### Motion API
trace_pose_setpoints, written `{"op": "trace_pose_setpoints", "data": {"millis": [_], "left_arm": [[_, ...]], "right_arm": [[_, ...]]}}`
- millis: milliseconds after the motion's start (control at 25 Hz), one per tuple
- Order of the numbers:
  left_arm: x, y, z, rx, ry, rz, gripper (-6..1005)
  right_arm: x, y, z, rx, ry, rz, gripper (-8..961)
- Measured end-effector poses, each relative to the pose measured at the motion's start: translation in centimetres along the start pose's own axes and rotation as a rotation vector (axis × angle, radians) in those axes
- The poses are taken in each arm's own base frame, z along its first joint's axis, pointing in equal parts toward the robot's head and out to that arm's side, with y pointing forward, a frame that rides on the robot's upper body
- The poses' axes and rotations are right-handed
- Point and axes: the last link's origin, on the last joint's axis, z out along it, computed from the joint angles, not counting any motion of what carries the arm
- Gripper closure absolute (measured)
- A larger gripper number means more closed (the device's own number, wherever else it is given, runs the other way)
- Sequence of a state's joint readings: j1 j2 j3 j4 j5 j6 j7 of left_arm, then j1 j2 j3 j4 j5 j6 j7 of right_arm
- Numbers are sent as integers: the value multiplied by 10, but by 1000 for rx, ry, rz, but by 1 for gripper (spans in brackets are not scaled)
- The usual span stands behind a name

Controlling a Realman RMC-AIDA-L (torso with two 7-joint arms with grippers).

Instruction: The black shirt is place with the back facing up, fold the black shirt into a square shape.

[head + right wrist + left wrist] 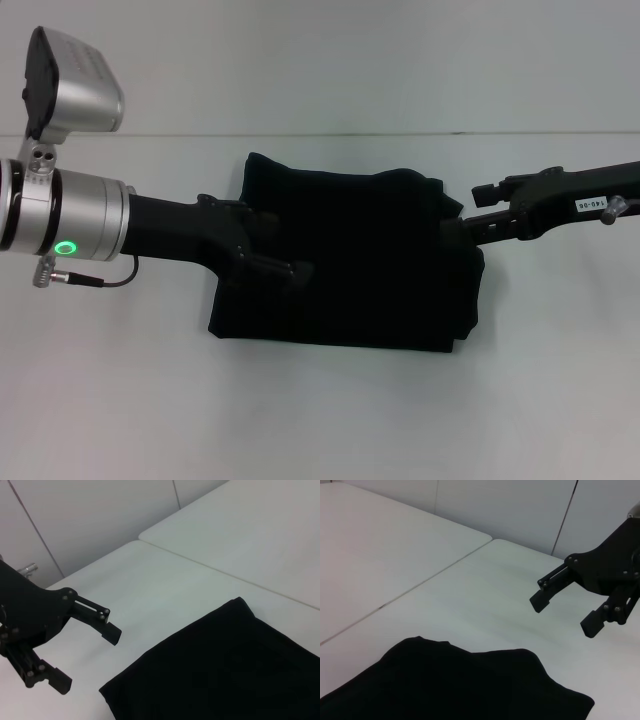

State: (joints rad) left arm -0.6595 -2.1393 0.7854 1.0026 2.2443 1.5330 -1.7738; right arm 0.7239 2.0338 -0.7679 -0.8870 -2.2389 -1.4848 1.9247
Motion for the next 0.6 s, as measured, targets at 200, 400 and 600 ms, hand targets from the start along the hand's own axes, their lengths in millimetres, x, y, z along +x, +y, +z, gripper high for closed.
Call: {"op": "trace_pose_setpoints", "data": {"millis": [200,400,600], "left_arm": [[1,0,0,-2,-1,1,80],[2,-1,0,0,0,4,80],[2,-1,0,0,0,4,80]], "right_arm": [[0,0,0,0,1,0,29],[1,-1,-1,3,2,1,29],[1,-1,-1,4,1,1,29]]}}
